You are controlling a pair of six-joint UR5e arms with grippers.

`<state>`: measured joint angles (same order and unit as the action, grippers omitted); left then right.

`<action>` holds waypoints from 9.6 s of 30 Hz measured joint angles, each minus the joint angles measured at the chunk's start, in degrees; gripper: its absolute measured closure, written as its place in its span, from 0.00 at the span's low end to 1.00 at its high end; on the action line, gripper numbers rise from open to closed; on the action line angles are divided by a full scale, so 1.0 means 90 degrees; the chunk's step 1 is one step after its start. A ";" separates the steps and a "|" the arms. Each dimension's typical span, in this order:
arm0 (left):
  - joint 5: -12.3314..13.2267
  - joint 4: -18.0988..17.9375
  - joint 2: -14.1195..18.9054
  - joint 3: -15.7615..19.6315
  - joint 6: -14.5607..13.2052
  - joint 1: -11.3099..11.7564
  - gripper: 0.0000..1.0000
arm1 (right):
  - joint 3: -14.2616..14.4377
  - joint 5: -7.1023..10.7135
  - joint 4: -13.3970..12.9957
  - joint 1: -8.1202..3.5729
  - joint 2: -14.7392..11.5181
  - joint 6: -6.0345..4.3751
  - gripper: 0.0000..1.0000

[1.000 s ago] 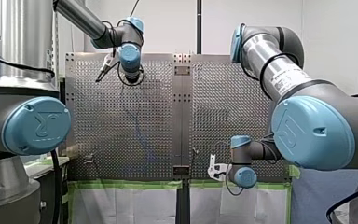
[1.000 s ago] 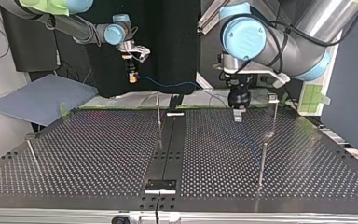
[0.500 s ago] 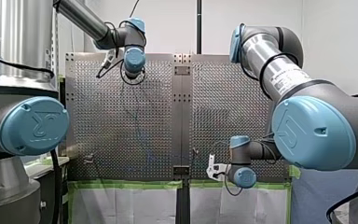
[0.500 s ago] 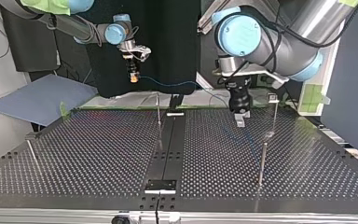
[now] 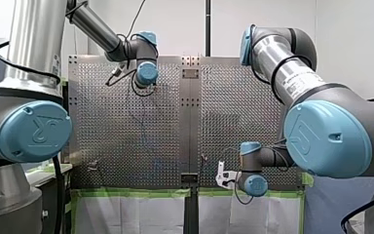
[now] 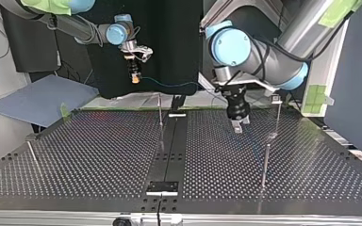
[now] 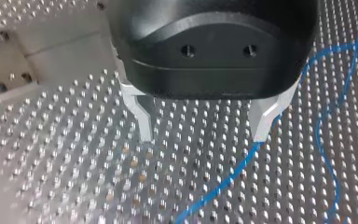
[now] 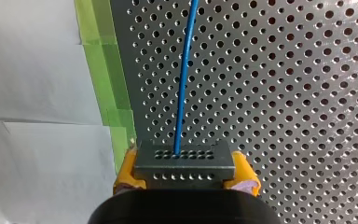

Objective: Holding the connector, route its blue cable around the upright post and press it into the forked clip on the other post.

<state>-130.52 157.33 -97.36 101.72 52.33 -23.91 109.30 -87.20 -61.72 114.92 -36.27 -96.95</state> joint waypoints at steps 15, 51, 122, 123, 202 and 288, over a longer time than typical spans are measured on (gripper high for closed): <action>-0.0267 -0.0847 -0.0019 -0.0006 -0.0849 0.0102 0.00 | 0.0000 0.0000 -0.0002 -0.0008 0.0001 0.0000 1.00; -0.0566 -0.1573 -0.0540 -0.0047 -0.2229 0.0206 0.00 | 0.0000 0.0000 0.0020 0.0009 0.0000 0.0010 1.00; 0.0089 -0.0914 -0.1153 0.0114 0.0314 0.0178 0.00 | 0.0002 0.0000 0.0068 0.0038 0.0001 0.0048 1.00; 0.0091 -0.0888 -0.1195 0.0113 0.0303 0.0167 0.00 | 0.0002 0.0000 0.0068 0.0038 0.0001 0.0048 1.00; 0.0085 0.0095 -0.2118 0.0024 0.0268 -0.0586 0.00 | 0.0004 0.0000 0.0072 0.0043 0.0001 0.0089 1.00; -0.0359 -0.0175 -0.1677 -0.0158 -0.0621 0.0008 0.00 | 0.0002 0.0000 0.0056 0.0058 0.0002 0.0104 1.00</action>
<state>-133.76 155.75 -112.46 100.30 46.74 -23.83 109.31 -87.20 -61.21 115.44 -36.26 -96.01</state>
